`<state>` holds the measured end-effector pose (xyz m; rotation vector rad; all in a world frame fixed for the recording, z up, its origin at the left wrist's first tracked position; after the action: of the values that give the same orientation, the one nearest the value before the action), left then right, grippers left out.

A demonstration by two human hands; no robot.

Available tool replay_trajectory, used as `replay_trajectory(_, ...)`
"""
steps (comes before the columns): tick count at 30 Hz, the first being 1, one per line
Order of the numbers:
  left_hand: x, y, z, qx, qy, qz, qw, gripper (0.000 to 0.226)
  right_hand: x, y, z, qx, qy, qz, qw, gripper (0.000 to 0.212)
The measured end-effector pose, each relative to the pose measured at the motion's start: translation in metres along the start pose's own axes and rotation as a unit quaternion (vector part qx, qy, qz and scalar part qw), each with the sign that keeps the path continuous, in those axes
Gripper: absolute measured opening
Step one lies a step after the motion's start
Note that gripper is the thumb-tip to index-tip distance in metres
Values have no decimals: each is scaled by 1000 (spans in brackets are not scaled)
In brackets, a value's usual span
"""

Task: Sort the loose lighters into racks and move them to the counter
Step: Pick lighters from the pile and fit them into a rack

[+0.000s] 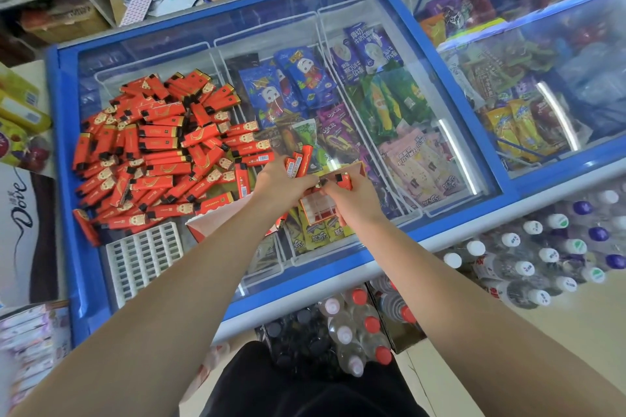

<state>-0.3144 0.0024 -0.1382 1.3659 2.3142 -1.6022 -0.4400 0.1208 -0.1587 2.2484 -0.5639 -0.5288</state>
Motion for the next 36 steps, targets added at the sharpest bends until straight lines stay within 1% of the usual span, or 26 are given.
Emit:
replay_trajectory(2,0,-1,1,1,-2,7,1000,83,6,-3,0,30,16,32,999,8)
replay_trajectory(4,0,-3,0,2,-1,11,1000,80,11,-13,0,106,27,99,989,12)
replay_trajectory(5,0,-4,-2,4,0,17,1000,72,13,-18,-1,137,32,124,982,16)
replay_trajectory(7,0,-4,-3,5,-5,27,1000,35,10,-23,0,163,33,140,976,25)
replay_trajectory(8,1,-3,-3,4,-8,29,1000,30,7,-25,1,164,33,145,975,29)
replay_trajectory(10,1,-1,-1,2,-5,33,999,33,0,-28,2,164,38,169,971,32)
replay_trajectory(12,2,-2,0,3,-1,29,1000,34,-8,-31,4,161,39,204,965,31)
replay_trajectory(14,2,-2,0,0,2,25,1000,38,-16,-29,6,147,42,213,965,24)
replay_trajectory(16,2,-1,2,-2,4,28,1000,40,-21,-23,8,114,49,190,974,15)
replay_trajectory(18,3,0,2,-4,7,30,1000,42,-27,-14,8,55,35,96,993,18)
replay_trajectory(20,3,0,1,-2,6,34,999,41,-31,-1,6,-32,-4,-28,999,14)
replay_trajectory(22,2,-1,1,0,6,39,999,40,-32,14,2,-118,-45,-124,984,9)
replay_trajectory(24,2,-1,1,1,6,42,999,39,-30,26,0,-179,-76,-186,963,12)
replay_trajectory(26,3,-1,1,-1,5,44,999,40,-29,32,-1,-190,-74,-176,963,15)
replay_trajectory(28,1,-2,0,4,-6,49,999,37,-28,33,0,-177,-58,-152,971,17)
replay_trajectory(30,1,-3,-1,9,-14,52,999,40,-24,31,0,-163,-45,-136,976,20)
replay_trajectory(32,1,-4,0,12,-15,53,998,34,-21,25,1,-151,-44,-118,980,24)
replay_trajectory(34,1,-2,1,9,-13,49,999,30,-21,21,1,-135,-45,-91,986,21)
replay_trajectory(36,1,-2,1,10,-12,51,999,33,-21,18,1,-121,-46,-59,990,13)
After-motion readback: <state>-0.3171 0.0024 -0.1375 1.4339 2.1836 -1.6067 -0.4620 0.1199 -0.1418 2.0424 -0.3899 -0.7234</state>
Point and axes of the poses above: each hand's wrist, its own z-axis towards the middle knuckle, its own x-axis out of the palm, y = z × x, the point moved 9 cm from there along z, towards the middle knuckle, and after that the axes turned 7 degrees about x, right-handed, at the moved point
